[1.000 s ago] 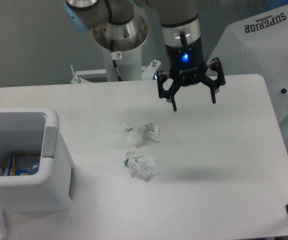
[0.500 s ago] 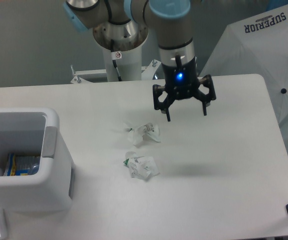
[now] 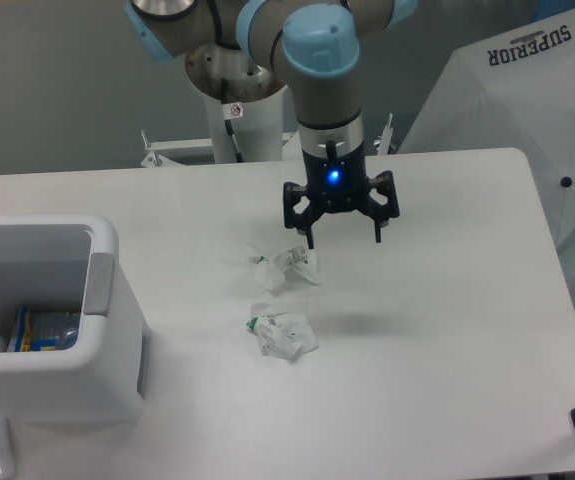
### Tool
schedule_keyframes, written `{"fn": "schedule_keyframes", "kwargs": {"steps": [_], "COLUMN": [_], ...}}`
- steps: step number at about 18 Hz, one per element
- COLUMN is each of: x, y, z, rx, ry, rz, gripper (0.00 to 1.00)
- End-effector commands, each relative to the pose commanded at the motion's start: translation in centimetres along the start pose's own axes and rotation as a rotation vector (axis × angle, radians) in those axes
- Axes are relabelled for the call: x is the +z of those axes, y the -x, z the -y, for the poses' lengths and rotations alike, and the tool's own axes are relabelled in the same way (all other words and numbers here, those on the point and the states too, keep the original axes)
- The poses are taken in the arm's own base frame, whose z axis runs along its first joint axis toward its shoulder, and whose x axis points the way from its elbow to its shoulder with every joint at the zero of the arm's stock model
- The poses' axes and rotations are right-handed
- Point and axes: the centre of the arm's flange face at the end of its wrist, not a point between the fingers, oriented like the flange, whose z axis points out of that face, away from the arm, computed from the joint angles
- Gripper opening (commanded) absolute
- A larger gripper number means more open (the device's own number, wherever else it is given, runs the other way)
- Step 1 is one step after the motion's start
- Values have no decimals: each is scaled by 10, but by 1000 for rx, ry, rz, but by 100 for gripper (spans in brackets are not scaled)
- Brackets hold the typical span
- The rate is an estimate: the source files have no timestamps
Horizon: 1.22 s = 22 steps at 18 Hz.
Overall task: Place the trash in the trash can
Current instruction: 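Lower the open gripper over the first crumpled white paper, then close the gripper on the crumpled white paper and lift it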
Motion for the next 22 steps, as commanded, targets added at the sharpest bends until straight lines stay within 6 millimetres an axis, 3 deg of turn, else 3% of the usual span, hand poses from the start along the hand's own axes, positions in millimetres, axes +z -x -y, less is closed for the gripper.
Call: {"fn": "schedule_keyframes", "kwargs": {"steps": [3,7,10,14,22], "x": [9,28,53,67,95], "y": [-16,-52,-70,-92,-98], "z": [-7,-9,-19,-23,-20], "rx": [92,244,267,304,345], "ry": [27,109,152,178,245], "rz": [-21,-25,-62,-92,-85], "gripper": [100,100,100,100,100]}}
